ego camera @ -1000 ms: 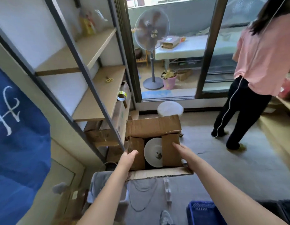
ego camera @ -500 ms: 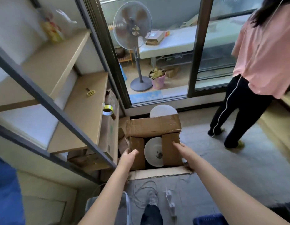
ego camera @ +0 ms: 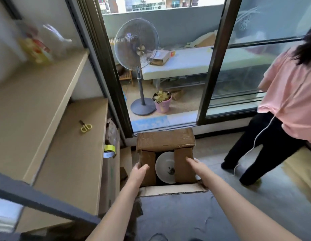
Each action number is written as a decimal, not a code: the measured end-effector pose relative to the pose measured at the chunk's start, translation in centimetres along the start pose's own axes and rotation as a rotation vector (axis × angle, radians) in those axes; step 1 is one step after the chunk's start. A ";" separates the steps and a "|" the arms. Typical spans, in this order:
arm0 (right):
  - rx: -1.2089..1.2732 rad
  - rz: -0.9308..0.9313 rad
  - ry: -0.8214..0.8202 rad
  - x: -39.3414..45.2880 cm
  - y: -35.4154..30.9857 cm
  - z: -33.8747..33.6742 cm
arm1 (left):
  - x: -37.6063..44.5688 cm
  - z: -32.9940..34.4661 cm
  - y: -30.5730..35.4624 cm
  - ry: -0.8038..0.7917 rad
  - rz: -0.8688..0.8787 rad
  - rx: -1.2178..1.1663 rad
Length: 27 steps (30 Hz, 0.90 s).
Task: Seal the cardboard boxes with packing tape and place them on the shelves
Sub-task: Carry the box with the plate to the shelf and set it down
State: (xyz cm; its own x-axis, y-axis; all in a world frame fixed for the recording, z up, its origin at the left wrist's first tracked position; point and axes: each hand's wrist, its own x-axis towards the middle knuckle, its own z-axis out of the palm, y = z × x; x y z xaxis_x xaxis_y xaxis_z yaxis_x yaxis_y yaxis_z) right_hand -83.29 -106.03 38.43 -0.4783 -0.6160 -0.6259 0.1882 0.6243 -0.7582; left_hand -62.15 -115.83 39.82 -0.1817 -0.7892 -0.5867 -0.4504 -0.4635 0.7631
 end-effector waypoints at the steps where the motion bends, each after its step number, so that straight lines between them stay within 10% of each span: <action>1: 0.009 -0.010 0.003 0.7 -1.0 0.3 | 0.8 -0.3 0.9 0.004 0.008 0.005; 27: -0.298 -0.037 -0.366 28.7 -23.5 8.3 | 23.2 -4.3 15.7 0.311 -0.210 -0.141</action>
State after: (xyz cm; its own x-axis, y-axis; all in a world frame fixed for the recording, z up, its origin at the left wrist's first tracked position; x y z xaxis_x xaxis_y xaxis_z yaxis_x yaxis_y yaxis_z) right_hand -94.31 -142.35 36.76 -0.1367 -0.7359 -0.6632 -0.1034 0.6764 -0.7292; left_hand -69.63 -143.14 39.38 0.1849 -0.7455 -0.6403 -0.3210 -0.6616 0.6777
